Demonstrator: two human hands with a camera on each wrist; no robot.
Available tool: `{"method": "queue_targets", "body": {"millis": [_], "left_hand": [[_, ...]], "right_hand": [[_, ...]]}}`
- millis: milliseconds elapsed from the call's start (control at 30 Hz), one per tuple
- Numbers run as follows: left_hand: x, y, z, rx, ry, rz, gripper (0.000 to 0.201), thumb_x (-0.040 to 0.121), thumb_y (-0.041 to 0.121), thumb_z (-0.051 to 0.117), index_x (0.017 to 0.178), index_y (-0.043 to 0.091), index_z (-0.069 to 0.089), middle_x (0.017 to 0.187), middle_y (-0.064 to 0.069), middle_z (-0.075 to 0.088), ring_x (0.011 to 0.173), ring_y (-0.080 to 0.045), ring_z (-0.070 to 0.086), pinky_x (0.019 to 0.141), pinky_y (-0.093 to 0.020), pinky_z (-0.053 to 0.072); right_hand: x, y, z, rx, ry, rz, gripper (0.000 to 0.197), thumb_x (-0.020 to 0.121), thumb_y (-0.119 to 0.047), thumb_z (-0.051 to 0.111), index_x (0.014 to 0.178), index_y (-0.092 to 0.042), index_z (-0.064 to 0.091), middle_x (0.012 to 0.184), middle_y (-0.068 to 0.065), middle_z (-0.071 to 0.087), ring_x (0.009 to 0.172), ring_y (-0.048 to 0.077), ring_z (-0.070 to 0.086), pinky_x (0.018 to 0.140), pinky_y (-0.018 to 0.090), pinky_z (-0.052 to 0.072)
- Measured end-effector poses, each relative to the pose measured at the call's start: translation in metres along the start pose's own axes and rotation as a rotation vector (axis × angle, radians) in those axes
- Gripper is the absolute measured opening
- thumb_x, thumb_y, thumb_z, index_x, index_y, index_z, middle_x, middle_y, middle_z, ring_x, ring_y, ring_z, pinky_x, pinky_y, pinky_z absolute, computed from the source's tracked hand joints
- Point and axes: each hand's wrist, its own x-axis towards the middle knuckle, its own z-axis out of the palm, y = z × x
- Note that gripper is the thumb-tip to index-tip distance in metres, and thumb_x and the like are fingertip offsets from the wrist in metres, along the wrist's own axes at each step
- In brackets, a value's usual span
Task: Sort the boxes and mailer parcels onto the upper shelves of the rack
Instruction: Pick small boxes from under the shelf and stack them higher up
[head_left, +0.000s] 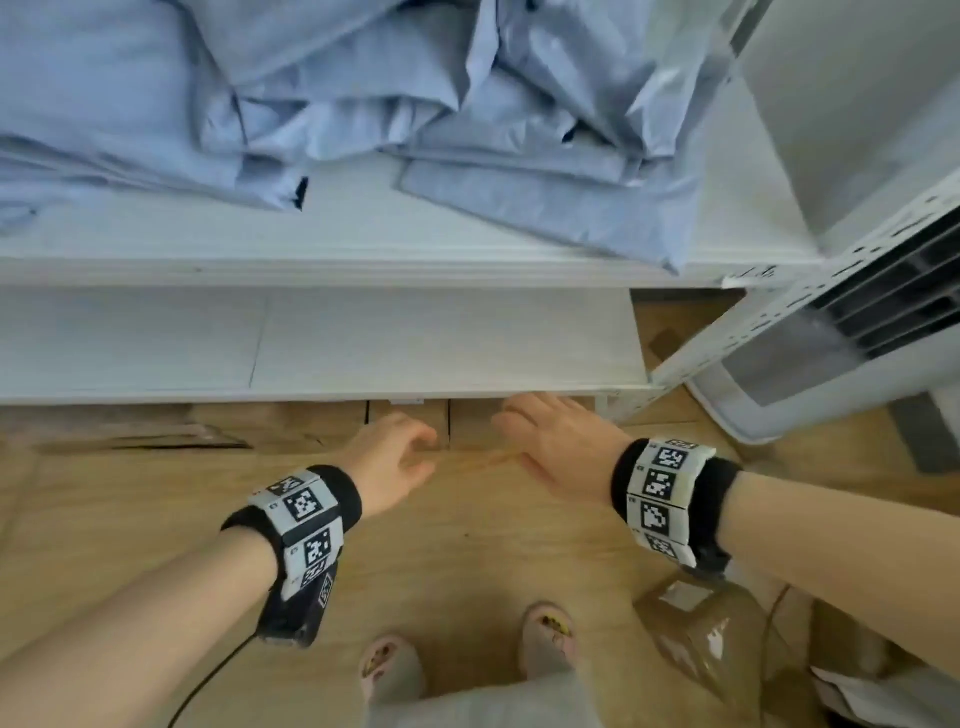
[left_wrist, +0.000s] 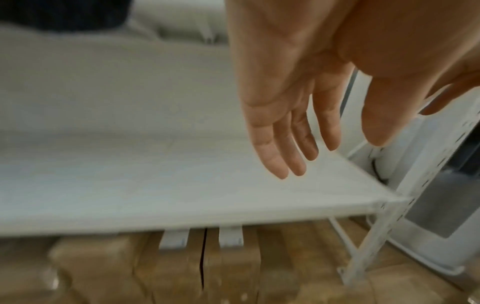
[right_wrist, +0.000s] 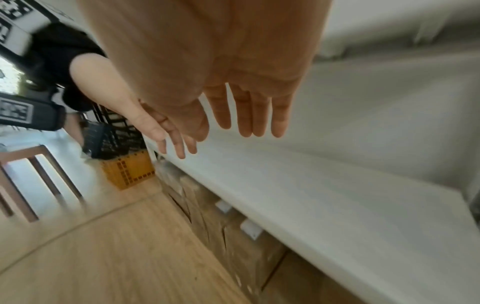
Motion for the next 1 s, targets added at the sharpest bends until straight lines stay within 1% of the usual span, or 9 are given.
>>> {"method": "queue_targets", "body": {"millis": [233,367,500,567,600,700,800,900,1000], "left_hand": [[-0.106,0.113,-0.187,0.141,0.190,0.223,0.035,0.093,0.030,0.058,0.127,0.028,0.054,0.125,0.011,0.048,0.109,-0.005,0.049,0.093,-0.023,0.039],[-0.150,0.166,-0.274,0.216,0.339,0.341,0.033,0.091,0.025,0.061,0.124,0.021,0.059,0.122,0.007,0.054,0.108,-0.008,0.053,0.091,-0.018,0.038],[-0.188,0.209,-0.344,0.262,0.437,0.457,0.030,0.091,0.018,0.061,0.120,0.015,0.061,0.120,0.005,0.056,0.108,-0.009,0.055,0.090,-0.012,0.037],[-0.203,0.225,-0.370,0.291,0.480,0.509,0.027,0.091,0.018,0.062,0.118,0.016,0.062,0.117,0.007,0.056,0.105,-0.007,0.055,0.084,-0.004,0.034],[-0.210,0.234,-0.383,0.295,0.499,0.532,0.026,0.091,0.018,0.062,0.117,0.017,0.063,0.115,0.008,0.056,0.103,-0.005,0.055,0.083,-0.004,0.035],[-0.226,0.257,-0.414,0.277,0.561,0.572,0.026,0.090,0.020,0.062,0.116,0.022,0.063,0.114,0.009,0.057,0.102,-0.004,0.056,0.087,-0.017,0.043],[-0.233,0.280,-0.436,0.262,0.605,0.594,0.031,0.090,0.022,0.061,0.121,0.023,0.059,0.118,0.009,0.057,0.104,-0.004,0.056,0.091,-0.026,0.047],[-0.233,0.304,-0.449,0.239,0.641,0.637,0.039,0.091,0.024,0.060,0.129,0.025,0.053,0.124,0.009,0.054,0.106,-0.004,0.054,0.094,-0.028,0.047],[-0.227,0.328,-0.456,0.205,0.654,0.660,0.049,0.092,0.029,0.059,0.138,0.026,0.043,0.133,0.009,0.049,0.108,-0.003,0.053,0.093,-0.025,0.045]], "right_hand": [[-0.074,-0.064,-0.206,-0.075,0.187,-0.052,0.050,0.098,-0.025,0.048,0.145,-0.015,0.035,0.150,0.009,0.032,0.135,0.028,0.034,0.110,0.039,0.031],[-0.104,-0.091,-0.291,-0.154,0.312,-0.064,0.047,0.098,-0.027,0.048,0.142,-0.013,0.039,0.150,0.010,0.032,0.135,0.030,0.035,0.110,0.041,0.032],[-0.128,-0.107,-0.360,-0.247,0.481,-0.052,0.043,0.093,-0.026,0.053,0.133,-0.012,0.049,0.144,0.011,0.041,0.131,0.031,0.043,0.108,0.039,0.037],[-0.138,-0.110,-0.388,-0.237,0.527,-0.023,0.043,0.094,-0.027,0.051,0.134,-0.013,0.047,0.148,0.009,0.037,0.133,0.030,0.040,0.108,0.037,0.034],[-0.143,-0.110,-0.402,-0.239,0.552,-0.007,0.044,0.094,-0.028,0.050,0.136,-0.015,0.045,0.149,0.008,0.034,0.135,0.028,0.038,0.108,0.036,0.033],[-0.161,-0.108,-0.438,-0.279,0.618,0.074,0.051,0.095,-0.030,0.049,0.143,-0.019,0.038,0.154,0.004,0.026,0.139,0.023,0.030,0.112,0.034,0.028],[-0.179,-0.104,-0.472,-0.299,0.719,0.147,0.052,0.095,-0.030,0.051,0.144,-0.018,0.037,0.152,0.004,0.029,0.135,0.024,0.035,0.111,0.034,0.031],[-0.196,-0.096,-0.503,-0.271,0.834,0.232,0.054,0.093,-0.028,0.056,0.143,-0.014,0.039,0.147,0.005,0.037,0.130,0.025,0.041,0.106,0.035,0.036],[-0.208,-0.080,-0.526,-0.163,0.961,0.334,0.057,0.093,-0.024,0.057,0.144,-0.012,0.036,0.144,0.005,0.039,0.128,0.024,0.043,0.104,0.036,0.041]]}}
